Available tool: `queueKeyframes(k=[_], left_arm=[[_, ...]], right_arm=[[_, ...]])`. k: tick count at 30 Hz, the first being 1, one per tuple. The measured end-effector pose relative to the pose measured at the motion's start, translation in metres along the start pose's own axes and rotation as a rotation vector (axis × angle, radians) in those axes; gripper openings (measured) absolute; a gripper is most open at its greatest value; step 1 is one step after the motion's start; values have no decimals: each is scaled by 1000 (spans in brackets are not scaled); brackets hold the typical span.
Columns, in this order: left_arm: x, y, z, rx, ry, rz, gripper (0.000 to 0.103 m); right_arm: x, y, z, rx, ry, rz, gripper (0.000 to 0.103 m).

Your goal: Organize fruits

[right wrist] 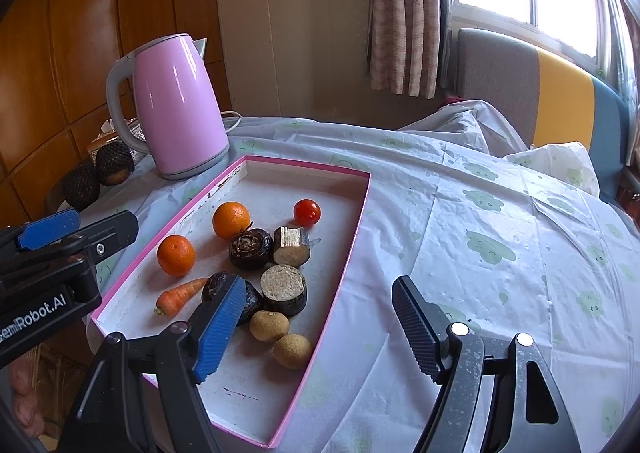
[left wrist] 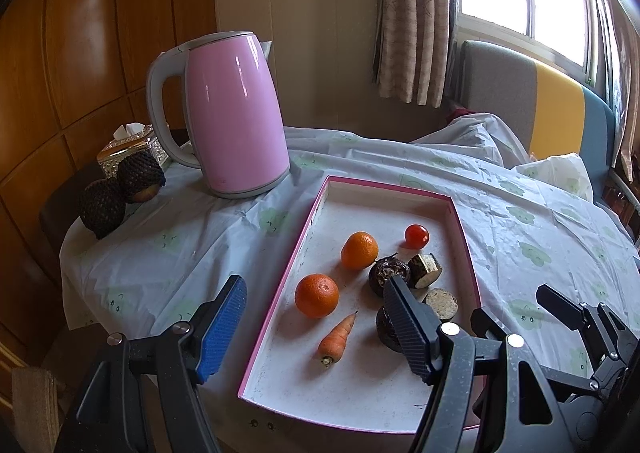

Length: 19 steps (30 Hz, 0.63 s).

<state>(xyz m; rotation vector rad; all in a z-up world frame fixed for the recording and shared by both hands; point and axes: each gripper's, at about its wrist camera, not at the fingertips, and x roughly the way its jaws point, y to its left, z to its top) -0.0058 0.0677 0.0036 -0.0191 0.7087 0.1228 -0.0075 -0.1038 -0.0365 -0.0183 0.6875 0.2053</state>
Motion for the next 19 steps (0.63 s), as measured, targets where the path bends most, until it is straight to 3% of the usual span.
queueKeyframes(k=[19], left_arm=[[1, -3, 2, 14, -16, -13, 71]], right_arm=[[6, -7, -1, 8, 11, -2, 77]])
